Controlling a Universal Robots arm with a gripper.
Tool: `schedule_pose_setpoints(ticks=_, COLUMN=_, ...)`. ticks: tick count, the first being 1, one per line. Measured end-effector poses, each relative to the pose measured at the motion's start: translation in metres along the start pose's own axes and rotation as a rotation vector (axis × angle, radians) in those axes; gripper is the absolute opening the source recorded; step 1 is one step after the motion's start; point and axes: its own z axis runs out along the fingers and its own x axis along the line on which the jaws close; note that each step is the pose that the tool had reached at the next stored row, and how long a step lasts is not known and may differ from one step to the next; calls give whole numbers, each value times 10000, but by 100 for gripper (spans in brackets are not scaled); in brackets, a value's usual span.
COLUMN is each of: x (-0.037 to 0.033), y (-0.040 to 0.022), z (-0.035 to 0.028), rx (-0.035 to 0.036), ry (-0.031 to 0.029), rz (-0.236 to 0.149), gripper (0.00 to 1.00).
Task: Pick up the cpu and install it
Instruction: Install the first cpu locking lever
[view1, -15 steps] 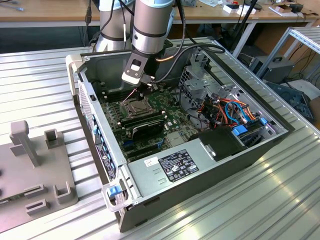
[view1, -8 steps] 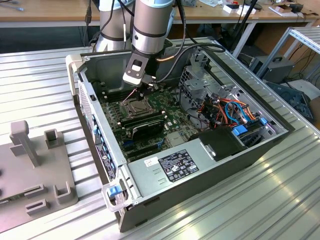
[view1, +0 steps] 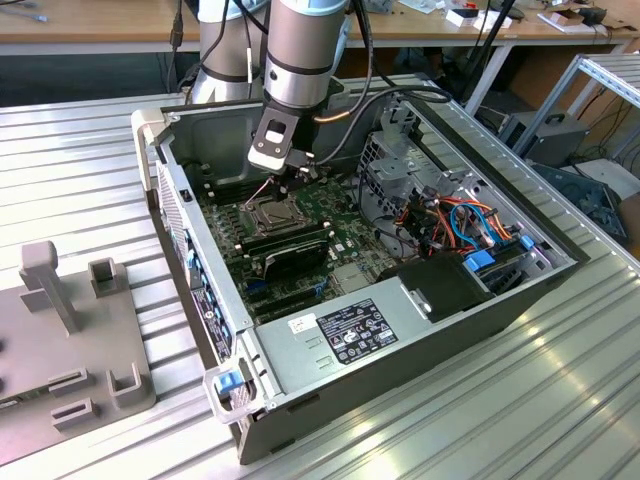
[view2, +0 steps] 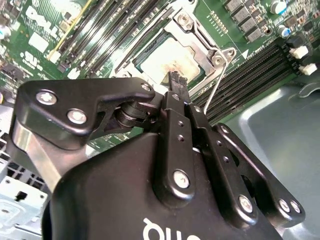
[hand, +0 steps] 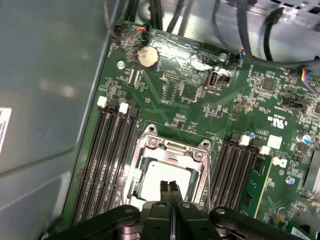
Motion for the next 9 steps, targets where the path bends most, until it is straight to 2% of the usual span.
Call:
schedule_pose_setpoints(ticks=4, x=0, y=0, z=0, rx=-1, ry=2, rz=-49, gripper=11)
schedule_pose_setpoints(ticks=7, x=0, y=0, z=1, rx=-5, ry=15, rz=-584, gripper=11)
schedule_pose_setpoints(ticks=9, x=0, y=0, z=1, rx=-5, ry=16, rz=-599, gripper=11)
